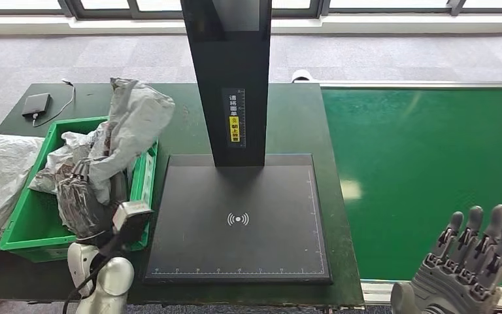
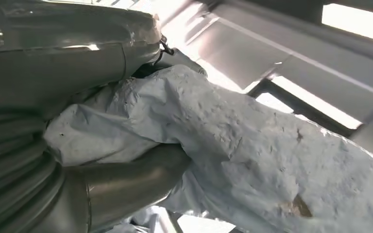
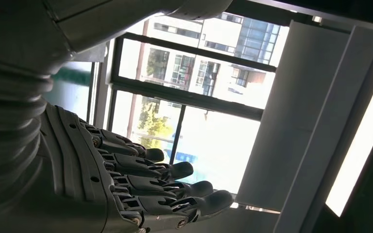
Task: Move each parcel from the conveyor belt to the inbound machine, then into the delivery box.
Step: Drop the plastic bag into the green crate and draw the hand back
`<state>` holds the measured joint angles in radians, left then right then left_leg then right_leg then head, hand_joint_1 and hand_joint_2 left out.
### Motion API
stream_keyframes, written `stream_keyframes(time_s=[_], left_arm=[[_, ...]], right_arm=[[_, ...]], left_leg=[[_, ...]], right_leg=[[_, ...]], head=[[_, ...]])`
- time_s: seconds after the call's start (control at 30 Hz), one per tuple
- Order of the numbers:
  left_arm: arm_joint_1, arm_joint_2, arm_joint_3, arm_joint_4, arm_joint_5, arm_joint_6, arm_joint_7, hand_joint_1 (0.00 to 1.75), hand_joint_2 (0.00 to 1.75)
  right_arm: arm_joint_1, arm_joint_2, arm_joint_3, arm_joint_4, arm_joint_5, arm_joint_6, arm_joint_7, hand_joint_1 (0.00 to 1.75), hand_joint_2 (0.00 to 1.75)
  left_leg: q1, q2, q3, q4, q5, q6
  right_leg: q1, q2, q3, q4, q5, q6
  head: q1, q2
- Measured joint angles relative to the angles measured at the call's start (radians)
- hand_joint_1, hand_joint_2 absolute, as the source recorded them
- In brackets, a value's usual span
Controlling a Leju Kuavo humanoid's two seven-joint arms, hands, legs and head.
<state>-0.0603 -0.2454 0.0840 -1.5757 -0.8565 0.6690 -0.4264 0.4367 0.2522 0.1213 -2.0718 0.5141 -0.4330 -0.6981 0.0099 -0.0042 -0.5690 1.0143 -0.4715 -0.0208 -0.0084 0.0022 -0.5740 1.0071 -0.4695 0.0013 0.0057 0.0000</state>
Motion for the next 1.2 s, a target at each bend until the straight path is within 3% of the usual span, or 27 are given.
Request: stream_keyframes(time_s=[0.3,0.53,0.8,0.97,1.13,1.2], left_arm=[[-0.221,0.108,0.137,0.241,0.077,-0.122,0.046,1.75,1.75],[-0.319,0.14,0.177,0.368,0.045,-0.131,0.069,1.75,1.75],[-0.56,0.23,0.218,0.688,-0.189,-0.012,0.21,1.75,1.75],[-0.635,0.262,0.226,0.821,-0.244,0.009,0.258,1.75,1.75],[-0.69,0.288,0.222,0.95,-0.553,-0.019,0.52,1.75,1.75],[-0.705,0.301,0.222,1.008,-0.601,-0.067,0.577,1.75,1.75]], right_arm=[[-0.015,-0.013,0.0,0.0,-0.002,0.02,0.0,0.0,1.75],[-0.028,-0.013,0.0,0.0,0.001,0.028,0.0,0.0,1.75],[-0.116,-0.012,-0.005,0.044,-0.009,0.059,0.0,0.0,1.75],[-0.145,-0.008,-0.01,0.069,-0.008,0.06,0.0,0.0,1.75],[-0.161,-0.008,-0.011,0.09,-0.013,0.061,0.0,0.0,1.75],[-0.167,-0.009,-0.011,0.103,-0.025,0.071,0.0,0.0,1.75]], left_leg=[[0.001,0.0,0.0,0.0,0.002,-0.001],[0.001,0.0,-0.001,0.0,0.002,-0.002],[0.003,0.0,-0.001,0.0,0.006,-0.005],[0.003,0.0,-0.001,0.0,0.006,-0.005],[0.003,0.0,-0.002,0.0,0.006,-0.005],[0.003,0.0,-0.002,0.0,0.006,-0.005]], right_leg=[[0.001,0.0,0.0,0.0,0.002,-0.002],[0.001,0.0,-0.001,0.0,0.003,-0.002],[0.003,0.001,-0.002,0.001,0.006,-0.004],[0.003,0.001,-0.002,0.001,0.006,-0.005],[0.003,0.001,-0.003,0.001,0.006,-0.005],[0.003,0.001,-0.003,0.001,0.006,-0.005]], head=[[0.0,0.0],[0.0,0.0],[0.0,0.0],[0.0,0.0],[0.0,0.0],[0.0,0.0]])
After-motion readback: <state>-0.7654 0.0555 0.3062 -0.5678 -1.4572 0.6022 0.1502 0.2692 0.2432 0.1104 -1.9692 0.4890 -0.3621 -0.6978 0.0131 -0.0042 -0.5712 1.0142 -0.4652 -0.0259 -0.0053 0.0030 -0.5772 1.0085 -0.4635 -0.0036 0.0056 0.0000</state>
